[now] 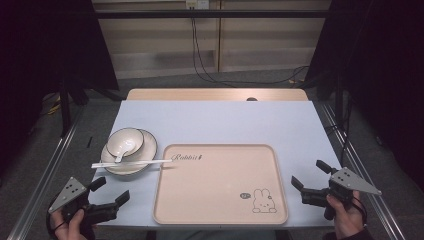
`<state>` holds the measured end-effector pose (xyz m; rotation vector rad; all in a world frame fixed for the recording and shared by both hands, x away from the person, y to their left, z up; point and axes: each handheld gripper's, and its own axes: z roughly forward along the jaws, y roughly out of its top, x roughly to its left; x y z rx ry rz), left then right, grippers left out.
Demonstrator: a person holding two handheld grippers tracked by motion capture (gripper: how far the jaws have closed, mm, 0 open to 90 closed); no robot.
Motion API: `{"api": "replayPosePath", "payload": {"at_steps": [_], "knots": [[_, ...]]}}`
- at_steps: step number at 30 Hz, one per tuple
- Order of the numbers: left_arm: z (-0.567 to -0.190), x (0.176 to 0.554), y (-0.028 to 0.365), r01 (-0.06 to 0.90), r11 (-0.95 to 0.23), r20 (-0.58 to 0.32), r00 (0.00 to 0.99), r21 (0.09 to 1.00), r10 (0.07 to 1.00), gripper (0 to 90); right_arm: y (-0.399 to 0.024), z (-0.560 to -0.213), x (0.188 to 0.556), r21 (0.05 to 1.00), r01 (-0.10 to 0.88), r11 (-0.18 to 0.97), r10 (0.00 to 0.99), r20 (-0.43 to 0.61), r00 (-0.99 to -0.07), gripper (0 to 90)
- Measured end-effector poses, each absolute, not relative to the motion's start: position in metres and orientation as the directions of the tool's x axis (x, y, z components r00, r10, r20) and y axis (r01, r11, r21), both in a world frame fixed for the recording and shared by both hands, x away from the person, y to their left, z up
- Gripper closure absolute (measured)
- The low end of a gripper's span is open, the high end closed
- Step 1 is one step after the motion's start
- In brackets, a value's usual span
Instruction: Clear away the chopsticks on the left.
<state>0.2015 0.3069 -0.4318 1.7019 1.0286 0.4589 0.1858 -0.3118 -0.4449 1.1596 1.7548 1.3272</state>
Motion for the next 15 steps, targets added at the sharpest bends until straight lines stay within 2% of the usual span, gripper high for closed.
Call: {"api": "replayPosePath", "payload": {"at_steps": [9,15], "knots": [[-0.428,0.202,0.302,0.415,-0.122,-0.182,0.619,0.901,0.764,2.8,-0.310,-0.445,0.185,0.955,0.265,0.134,0.909,-0.012,-0.417,0.2],[-0.420,0.211,0.302,0.400,-0.198,-0.117,0.638,0.895,0.761,2.7,-0.309,-0.446,0.186,0.952,0.275,0.133,0.902,-0.001,-0.433,0.3]]}}
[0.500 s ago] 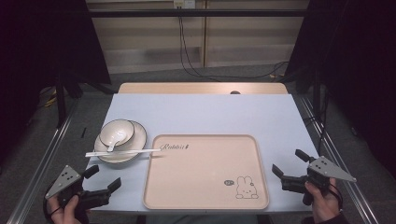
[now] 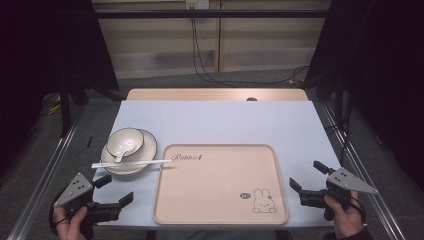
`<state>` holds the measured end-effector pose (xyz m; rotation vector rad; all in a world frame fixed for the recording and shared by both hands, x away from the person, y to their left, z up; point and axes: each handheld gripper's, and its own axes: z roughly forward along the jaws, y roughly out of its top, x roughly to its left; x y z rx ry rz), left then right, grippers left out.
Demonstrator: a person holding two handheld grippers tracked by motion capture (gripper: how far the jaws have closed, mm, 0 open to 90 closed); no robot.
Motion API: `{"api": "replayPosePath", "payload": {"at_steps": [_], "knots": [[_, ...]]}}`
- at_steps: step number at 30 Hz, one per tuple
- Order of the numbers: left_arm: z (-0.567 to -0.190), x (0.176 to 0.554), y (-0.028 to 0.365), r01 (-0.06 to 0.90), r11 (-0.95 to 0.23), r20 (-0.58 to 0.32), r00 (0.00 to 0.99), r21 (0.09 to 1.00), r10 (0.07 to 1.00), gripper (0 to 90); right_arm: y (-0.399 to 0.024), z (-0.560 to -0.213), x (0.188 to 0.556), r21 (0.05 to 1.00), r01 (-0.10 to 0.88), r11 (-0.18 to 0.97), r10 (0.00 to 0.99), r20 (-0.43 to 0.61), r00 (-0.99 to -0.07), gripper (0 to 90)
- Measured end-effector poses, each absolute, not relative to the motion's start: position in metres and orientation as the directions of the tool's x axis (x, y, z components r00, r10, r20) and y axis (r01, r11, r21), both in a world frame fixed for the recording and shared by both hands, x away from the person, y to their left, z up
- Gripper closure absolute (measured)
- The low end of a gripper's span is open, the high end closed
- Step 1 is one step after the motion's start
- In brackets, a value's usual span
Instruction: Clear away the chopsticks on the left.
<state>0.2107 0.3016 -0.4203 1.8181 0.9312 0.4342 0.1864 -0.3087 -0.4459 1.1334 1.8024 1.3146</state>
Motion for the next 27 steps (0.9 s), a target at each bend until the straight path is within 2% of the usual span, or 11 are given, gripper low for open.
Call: {"api": "replayPosePath", "payload": {"at_steps": [5,9,11,16,19,22,24,26,27], "knots": [[-0.420,0.224,0.316,0.423,-0.171,-0.116,0.573,0.890,0.811,3.4,-0.309,-0.446,0.187,0.953,0.281,0.112,0.895,0.027,-0.446,0.3],[-0.419,0.236,0.324,0.438,-0.240,-0.082,0.598,0.866,0.798,5.1,-0.309,-0.447,0.188,0.954,0.277,0.114,0.894,0.023,-0.447,0.3],[-0.418,0.243,0.327,0.449,-0.235,-0.086,0.587,0.862,0.805,5.5,-0.309,-0.447,0.188,0.953,0.278,0.117,0.892,0.022,-0.451,0.3],[-0.413,0.257,0.333,0.448,-0.288,-0.068,0.627,0.846,0.776,5.9,-0.310,-0.448,0.189,0.953,0.284,0.105,0.893,0.035,-0.449,0.7],[-0.410,0.270,0.342,0.441,-0.357,-0.063,0.696,0.823,0.715,5.6,-0.309,-0.447,0.188,0.954,0.281,0.106,0.894,0.032,-0.447,0.9],[-0.411,0.275,0.345,0.430,-0.396,-0.045,0.721,0.811,0.691,4.9,-0.309,-0.447,0.188,0.954,0.277,0.114,0.891,0.025,-0.453,0.9],[-0.416,0.282,0.349,0.411,-0.443,-0.023,0.753,0.797,0.657,10.1,-0.309,-0.447,0.188,0.954,0.276,0.117,0.891,0.022,-0.454,0.9],[-0.419,0.287,0.350,0.410,-0.466,-0.021,0.767,0.784,0.641,11.2,-0.309,-0.447,0.188,0.954,0.276,0.117,0.891,0.022,-0.454,0.9],[-0.420,0.288,0.352,0.404,-0.478,-0.012,0.774,0.780,0.633,15.0,-0.309,-0.447,0.188,0.954,0.273,0.120,0.890,0.019,-0.456,0.9]]}}
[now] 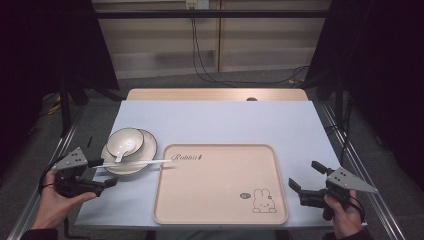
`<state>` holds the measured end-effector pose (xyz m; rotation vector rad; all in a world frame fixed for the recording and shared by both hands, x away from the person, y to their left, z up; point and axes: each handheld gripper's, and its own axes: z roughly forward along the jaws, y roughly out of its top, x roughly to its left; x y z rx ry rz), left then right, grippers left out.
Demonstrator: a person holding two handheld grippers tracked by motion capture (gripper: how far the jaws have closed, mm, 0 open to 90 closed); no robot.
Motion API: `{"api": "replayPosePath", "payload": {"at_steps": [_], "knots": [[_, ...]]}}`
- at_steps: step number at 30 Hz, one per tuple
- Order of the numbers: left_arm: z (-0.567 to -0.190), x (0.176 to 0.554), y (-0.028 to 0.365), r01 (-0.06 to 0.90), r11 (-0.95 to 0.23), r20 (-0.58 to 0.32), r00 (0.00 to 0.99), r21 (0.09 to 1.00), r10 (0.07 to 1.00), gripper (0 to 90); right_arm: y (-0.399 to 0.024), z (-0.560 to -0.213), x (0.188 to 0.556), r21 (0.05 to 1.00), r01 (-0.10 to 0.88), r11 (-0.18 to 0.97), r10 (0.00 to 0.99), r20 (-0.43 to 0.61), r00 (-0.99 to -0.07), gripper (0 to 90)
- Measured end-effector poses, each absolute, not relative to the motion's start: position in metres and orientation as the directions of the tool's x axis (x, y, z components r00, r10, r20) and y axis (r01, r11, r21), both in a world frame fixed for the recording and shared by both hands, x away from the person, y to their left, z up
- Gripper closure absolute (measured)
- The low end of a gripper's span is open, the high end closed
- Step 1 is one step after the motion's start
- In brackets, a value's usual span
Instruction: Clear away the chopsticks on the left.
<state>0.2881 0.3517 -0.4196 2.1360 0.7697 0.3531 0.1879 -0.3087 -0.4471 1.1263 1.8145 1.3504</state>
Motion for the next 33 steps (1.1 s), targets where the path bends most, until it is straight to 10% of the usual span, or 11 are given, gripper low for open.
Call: {"api": "replayPosePath", "payload": {"at_steps": [12,33], "knots": [[-0.433,0.316,0.355,0.366,-0.560,0.044,0.809,0.744,0.587,55.1,-0.307,-0.448,0.189,0.953,0.276,0.126,0.883,0.019,-0.470,0.9],[-0.440,0.330,0.349,0.315,-0.637,0.083,0.853,0.703,0.514,67.9,-0.306,-0.447,0.189,0.952,0.280,0.120,0.880,0.029,-0.475,0.9]]}}
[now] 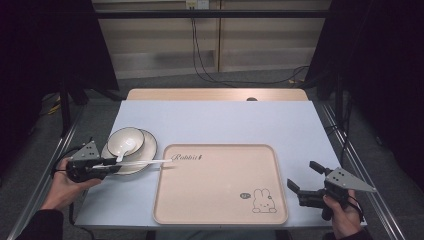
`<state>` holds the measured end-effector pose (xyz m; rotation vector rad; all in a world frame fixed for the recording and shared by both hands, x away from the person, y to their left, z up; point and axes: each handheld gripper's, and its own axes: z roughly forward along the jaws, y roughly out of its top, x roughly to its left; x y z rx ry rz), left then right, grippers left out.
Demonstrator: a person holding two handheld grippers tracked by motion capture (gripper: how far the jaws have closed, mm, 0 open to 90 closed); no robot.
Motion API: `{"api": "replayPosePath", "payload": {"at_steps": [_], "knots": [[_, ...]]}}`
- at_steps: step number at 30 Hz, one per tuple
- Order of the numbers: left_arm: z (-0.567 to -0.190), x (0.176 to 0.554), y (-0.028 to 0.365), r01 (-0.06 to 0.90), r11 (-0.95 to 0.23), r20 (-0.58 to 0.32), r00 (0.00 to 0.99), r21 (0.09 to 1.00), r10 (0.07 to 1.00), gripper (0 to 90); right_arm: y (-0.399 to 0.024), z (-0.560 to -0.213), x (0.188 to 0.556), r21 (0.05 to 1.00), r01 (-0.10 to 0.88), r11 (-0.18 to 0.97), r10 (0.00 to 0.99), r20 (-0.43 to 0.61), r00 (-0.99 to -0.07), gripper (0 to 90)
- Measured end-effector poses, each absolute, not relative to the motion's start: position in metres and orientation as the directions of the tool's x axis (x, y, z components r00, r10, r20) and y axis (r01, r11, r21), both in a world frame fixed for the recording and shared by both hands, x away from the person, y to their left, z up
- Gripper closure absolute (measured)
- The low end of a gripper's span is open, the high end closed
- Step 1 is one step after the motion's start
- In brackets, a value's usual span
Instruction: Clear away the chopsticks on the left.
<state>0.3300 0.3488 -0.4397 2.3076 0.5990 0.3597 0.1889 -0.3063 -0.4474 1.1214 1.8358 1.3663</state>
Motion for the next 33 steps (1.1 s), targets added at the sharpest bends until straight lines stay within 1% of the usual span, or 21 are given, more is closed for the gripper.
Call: {"api": "replayPosePath", "payload": {"at_steps": [2,4,6,7,9,11,13,15,20,22,24,27,29,31,33], "knots": [[-0.443,0.331,0.346,0.310,-0.638,0.078,0.860,0.705,0.504,66.7,-0.306,-0.448,0.189,0.953,0.279,0.119,0.881,0.029,-0.473,0.9],[-0.443,0.330,0.345,0.314,-0.651,0.083,0.860,0.691,0.503,66.7,-0.306,-0.447,0.189,0.952,0.281,0.121,0.879,0.029,-0.475,0.9],[-0.445,0.331,0.344,0.304,-0.647,0.081,0.865,0.699,0.495,67.2,-0.307,-0.447,0.189,0.952,0.280,0.121,0.881,0.027,-0.473,0.9],[-0.446,0.331,0.342,0.311,-0.639,0.075,0.862,0.704,0.502,67.7,-0.307,-0.448,0.189,0.952,0.282,0.117,0.881,0.031,-0.472,1.0],[-0.444,0.333,0.342,0.304,-0.667,0.086,0.871,0.680,0.484,69.5,-0.306,-0.448,0.189,0.952,0.280,0.119,0.879,0.030,-0.476,1.0],[-0.445,0.334,0.339,0.296,-0.670,0.087,0.876,0.681,0.475,70.0,-0.306,-0.448,0.189,0.953,0.279,0.120,0.879,0.029,-0.476,1.0],[-0.447,0.335,0.336,0.297,-0.672,0.072,0.883,0.678,0.463,70.6,-0.307,-0.448,0.189,0.954,0.277,0.118,0.879,0.029,-0.475,1.0],[-0.446,0.337,0.334,0.283,-0.700,0.079,0.896,0.656,0.436,72.1,-0.307,-0.448,0.189,0.954,0.278,0.115,0.880,0.032,-0.474,1.0],[-0.446,0.340,0.329,0.273,-0.709,0.055,0.914,0.650,0.403,76.0,-0.307,-0.448,0.189,0.953,0.281,0.113,0.880,0.036,-0.474,1.0],[-0.446,0.342,0.328,0.284,-0.704,0.029,0.917,0.651,0.397,77.8,-0.307,-0.448,0.189,0.953,0.282,0.113,0.881,0.036,-0.472,1.0],[-0.445,0.344,0.329,0.270,-0.723,0.038,0.925,0.635,0.378,78.5,-0.307,-0.448,0.189,0.953,0.281,0.115,0.880,0.034,-0.474,1.0],[-0.445,0.344,0.327,0.277,-0.721,0.019,0.928,0.635,0.372,83.8,-0.307,-0.448,0.189,0.953,0.280,0.112,0.882,0.035,-0.470,1.0],[-0.444,0.345,0.327,0.279,-0.726,0.023,0.926,0.629,0.376,83.8,-0.307,-0.448,0.189,0.953,0.282,0.112,0.880,0.037,-0.473,1.0],[-0.446,0.344,0.327,0.287,-0.708,0.009,0.924,0.646,0.382,84.0,-0.307,-0.448,0.189,0.953,0.280,0.113,0.878,0.036,-0.477,1.0],[-0.446,0.343,0.327,0.288,-0.705,0.014,0.921,0.648,0.390,84.2,-0.306,-0.448,0.189,0.953,0.281,0.115,0.877,0.035,-0.480,1.0]]}}
